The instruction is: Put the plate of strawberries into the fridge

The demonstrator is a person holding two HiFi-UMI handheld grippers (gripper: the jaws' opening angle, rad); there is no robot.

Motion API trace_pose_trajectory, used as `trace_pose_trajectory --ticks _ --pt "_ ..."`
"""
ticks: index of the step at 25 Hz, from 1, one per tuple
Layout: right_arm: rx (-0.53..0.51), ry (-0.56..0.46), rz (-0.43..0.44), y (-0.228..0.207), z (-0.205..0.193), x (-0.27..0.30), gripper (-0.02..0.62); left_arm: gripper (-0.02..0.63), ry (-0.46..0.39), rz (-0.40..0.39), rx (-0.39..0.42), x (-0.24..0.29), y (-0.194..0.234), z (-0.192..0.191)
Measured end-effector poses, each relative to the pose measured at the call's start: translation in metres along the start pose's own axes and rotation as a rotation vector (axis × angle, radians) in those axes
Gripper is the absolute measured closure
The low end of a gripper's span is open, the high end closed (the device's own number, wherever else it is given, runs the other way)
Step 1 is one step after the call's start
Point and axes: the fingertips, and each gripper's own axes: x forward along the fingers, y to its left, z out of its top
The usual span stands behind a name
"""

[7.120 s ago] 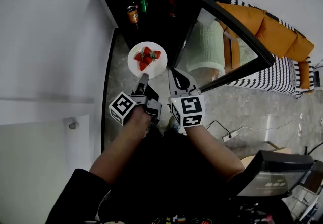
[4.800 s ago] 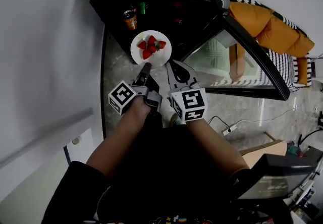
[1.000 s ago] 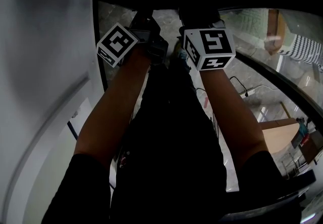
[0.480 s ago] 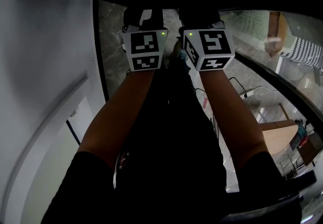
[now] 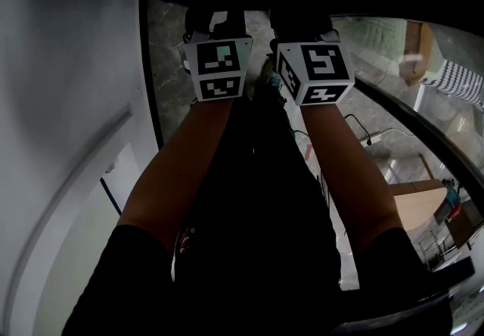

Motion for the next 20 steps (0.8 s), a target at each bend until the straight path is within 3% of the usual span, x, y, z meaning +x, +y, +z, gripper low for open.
trace_pose_trajectory --ticks 20 --pt "0.005 0.006 0.010 -0.009 0.009 0.024 0.592 0.543 -0.011 -0.012 -0.011 0.030 0.010 0.021"
